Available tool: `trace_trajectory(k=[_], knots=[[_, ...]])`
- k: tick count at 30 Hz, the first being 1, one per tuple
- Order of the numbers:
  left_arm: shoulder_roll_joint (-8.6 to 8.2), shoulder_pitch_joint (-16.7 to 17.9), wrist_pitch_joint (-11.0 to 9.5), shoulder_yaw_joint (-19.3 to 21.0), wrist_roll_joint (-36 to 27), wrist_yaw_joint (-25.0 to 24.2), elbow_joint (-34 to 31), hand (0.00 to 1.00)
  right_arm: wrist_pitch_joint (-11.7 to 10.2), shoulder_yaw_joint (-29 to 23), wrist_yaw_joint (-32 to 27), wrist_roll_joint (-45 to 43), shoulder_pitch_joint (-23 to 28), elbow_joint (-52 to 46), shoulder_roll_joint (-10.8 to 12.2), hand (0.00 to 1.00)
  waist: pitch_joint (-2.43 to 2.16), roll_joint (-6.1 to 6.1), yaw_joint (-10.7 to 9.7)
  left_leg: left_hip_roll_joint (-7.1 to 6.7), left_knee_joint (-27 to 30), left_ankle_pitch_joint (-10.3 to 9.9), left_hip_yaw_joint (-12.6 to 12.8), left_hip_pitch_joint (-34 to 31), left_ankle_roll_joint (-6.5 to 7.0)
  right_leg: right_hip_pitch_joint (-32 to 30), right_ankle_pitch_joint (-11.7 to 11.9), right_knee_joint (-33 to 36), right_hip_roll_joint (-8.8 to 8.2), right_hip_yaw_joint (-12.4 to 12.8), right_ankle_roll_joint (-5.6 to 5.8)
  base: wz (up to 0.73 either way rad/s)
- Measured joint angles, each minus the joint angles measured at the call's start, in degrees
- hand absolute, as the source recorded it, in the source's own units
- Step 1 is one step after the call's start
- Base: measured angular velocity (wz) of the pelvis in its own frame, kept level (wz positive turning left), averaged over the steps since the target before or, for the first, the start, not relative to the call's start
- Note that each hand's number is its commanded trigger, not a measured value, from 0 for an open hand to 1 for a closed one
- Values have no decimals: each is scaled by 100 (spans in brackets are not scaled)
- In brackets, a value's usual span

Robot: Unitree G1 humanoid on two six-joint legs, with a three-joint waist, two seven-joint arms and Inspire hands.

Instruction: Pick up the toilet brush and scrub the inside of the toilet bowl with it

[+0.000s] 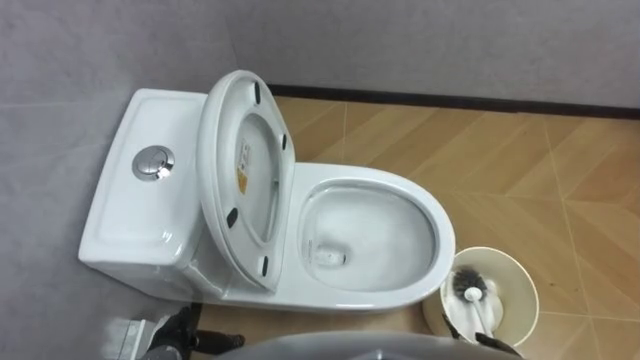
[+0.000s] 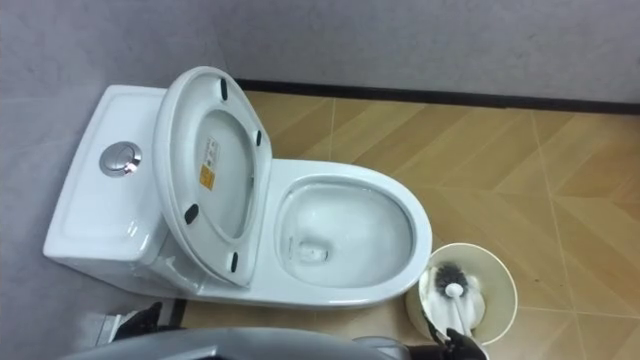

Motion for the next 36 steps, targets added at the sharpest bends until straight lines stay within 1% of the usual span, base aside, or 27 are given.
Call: trace_trajectory(k=[5, 8, 10, 14, 18, 20, 23, 24, 25, 28, 30, 32, 33, 35, 36], knots=[[-1, 10, -59, -16, -61, 61, 14, 0, -25, -8, -254, -73, 12, -89, 1, 0, -1, 45, -5, 0, 0, 0, -14, -2, 0, -6, 0, 2, 0, 6, 0, 0], [1, 57, -68, -14, -203, 116, 20, 0, -86, -30, -516, -247, -7, -169, 1, 0, -2, 62, -5, 0, 0, 0, -39, 2, 0, -5, -1, 5, 0, 5, -1, 0], [7, 75, -72, -12, -222, 117, 18, 0, -130, -79, -636, -260, -10, -171, 1, 0, -6, 49, -3, -1, 1, 0, -49, -8, 0, -3, -1, 7, -4, -23, -1, 5], [31, 111, -71, -11, -225, 117, 16, 0, -129, -124, -901, -261, -15, -167, -3, 0, -10, 14, -4, 0, 1, 0, -43, -21, 0, -4, -1, 8, -6, -47, -1, 3], [47, 125, -78, -41, -221, 117, 12, 0, -125, -127, -1112, -282, -58, -166, -2, 0, -10, 8, -8, -2, 25, 0, -39, -106, 0, -70, -1, 13, -10, -49, -1, 0], [61, 60, -91, -50, -221, 117, 15, 0, -126, -155, -1215, -281, -167, -145, -5, 0, -15, 0, -23, -2, 49, 0, -70, -223, 1, -206, 0, 58, -13, -54, -3, 0], [87, 29, -92, -70, -221, 121, 16, 0, -128, -171, -1359, -281, -274, -135, -12, 0, 6, -4, -39, -2, 63, 1, -74, -350, 2, -357, -3, 140, -20, -64, -7, 1], [92, 27, -92, -73, -219, 123, 15, 0, -128, -171, -1377, -279, -285, -135, -12, 0, 3, -4, -40, -1, 69, 1, -77, -390, 2, -392, -3, 148, -21, -66, -7, 0], [104, 2, -92, -96, -218, 126, 15, 0, -128, -170, -1426, -277, -310, -135, -13, 0, 21, -5, -41, -2, 84, 1, -87, -451, 2, -437, -3, 170, -26, -83, -7, 5], [148, -107, -97, -232, -206, 210, 20, 0, -128, -163, -1513, -283, -400, -135, -14, 0, 19, -4, -42, -6, 228, 1, -89, -790, 2, -708, -4, 260, -57, -162, -16, 6], [182, -244, -94, -402, -213, 257, 27, 0, -126, -132, -1566, -267, -478, -119, -20, 0, 22, 32, -45, -6, 298, 2, -118, -1022, 4, -943, -4, 376, -71, -199, -17, 8], [200, -452, -115, -488, -224, 354, 132, 0, -126, -102, -1608, -220, -694, 103, -33, 0, 76, 51, -31, -1, 440, 8, -155, -1333, 14, -1259, -3, 587, -90, -207, -18, 4], [216, -521, -118, -535, -227, 372, 177, 0, -121, -99, -1625, -209, -763, 160, -37, 0, 86, 53, -29, -2, 463, 11, -172, -1410, 18, -1333, -4, 628, -95, -213, -18, 9], [256, -728, -125, -702, -230, 397, 254, 0, -130, -99, -1683, -160, -926, 254, -63, 0, 92, 63, -51, -8, 675, 15, -214, -1796, 26, -1697, -4, 792, -125, -241, -20, 10], [257, -764, -125, -722, -225, 403, 256, 0, -137, -99, -1683, -160, -985, 326, -85, 0, 95, 68, -47, -9, 720, 16, -218, -1891, 26, -1805, -4, 859, -135, -246, -20, 0]])
